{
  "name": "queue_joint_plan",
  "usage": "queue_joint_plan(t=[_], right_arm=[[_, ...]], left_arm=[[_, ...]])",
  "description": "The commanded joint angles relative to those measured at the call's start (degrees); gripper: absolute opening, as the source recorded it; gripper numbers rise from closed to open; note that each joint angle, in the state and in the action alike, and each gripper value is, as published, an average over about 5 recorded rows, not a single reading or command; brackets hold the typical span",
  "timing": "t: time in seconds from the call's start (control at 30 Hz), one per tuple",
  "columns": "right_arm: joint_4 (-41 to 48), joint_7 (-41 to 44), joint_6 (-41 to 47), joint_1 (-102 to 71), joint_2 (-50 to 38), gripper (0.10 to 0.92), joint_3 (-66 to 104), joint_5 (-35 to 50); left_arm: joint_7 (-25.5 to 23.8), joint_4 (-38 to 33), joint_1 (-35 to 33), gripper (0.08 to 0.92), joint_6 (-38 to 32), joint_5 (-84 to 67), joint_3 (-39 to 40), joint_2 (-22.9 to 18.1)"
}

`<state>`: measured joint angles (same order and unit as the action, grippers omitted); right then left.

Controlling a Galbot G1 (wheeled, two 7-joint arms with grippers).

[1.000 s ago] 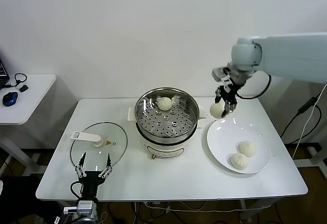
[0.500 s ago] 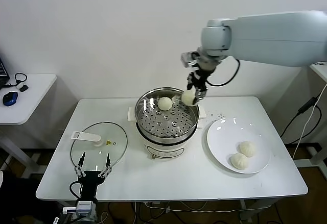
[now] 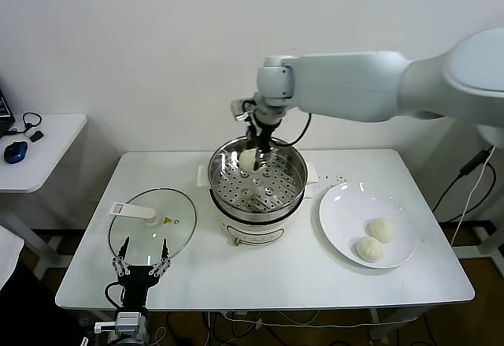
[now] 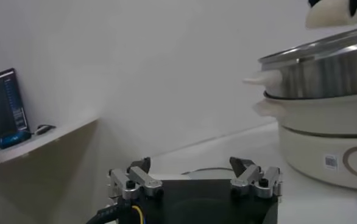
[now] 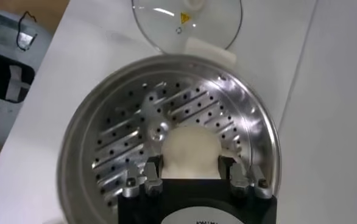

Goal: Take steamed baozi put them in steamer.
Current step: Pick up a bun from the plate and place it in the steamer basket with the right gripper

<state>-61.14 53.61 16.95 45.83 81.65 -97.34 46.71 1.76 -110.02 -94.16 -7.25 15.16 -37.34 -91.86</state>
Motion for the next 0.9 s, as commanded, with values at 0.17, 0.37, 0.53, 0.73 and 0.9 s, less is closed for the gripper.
queue_joint_plan(t=[0.17,0.37,0.53,0.73,0.9], right_arm=[[7.2,0.2,0.4,-7.7,5.6,0.602,3.0,-3.8],[8.1,0.6,0.2,-8.7,6.2,0.602,2.8,-5.0],[9.2,0.5,0.2,-9.7,6.7,0.602,3.0,-5.4],[10.0,1.4,-0.5,-9.8,6.9,0.602,2.9,-7.2],[9.9,1.8,-1.6,-9.8,6.5,0.639,3.3,-6.0]], left_arm=[[0.0,0.2,0.2,0.823,0.2,-0.2,-0.3,-0.2],[0.1,0.4,0.3,0.823,0.1,-0.2,-0.2,-0.3],[0.1,0.5,0.3,0.823,0.1,-0.2,-0.3,-0.3],[0.1,0.4,0.3,0.823,0.1,-0.3,-0.4,-0.4],[0.1,0.5,0.3,0.823,0.0,-0.3,-0.3,-0.5]])
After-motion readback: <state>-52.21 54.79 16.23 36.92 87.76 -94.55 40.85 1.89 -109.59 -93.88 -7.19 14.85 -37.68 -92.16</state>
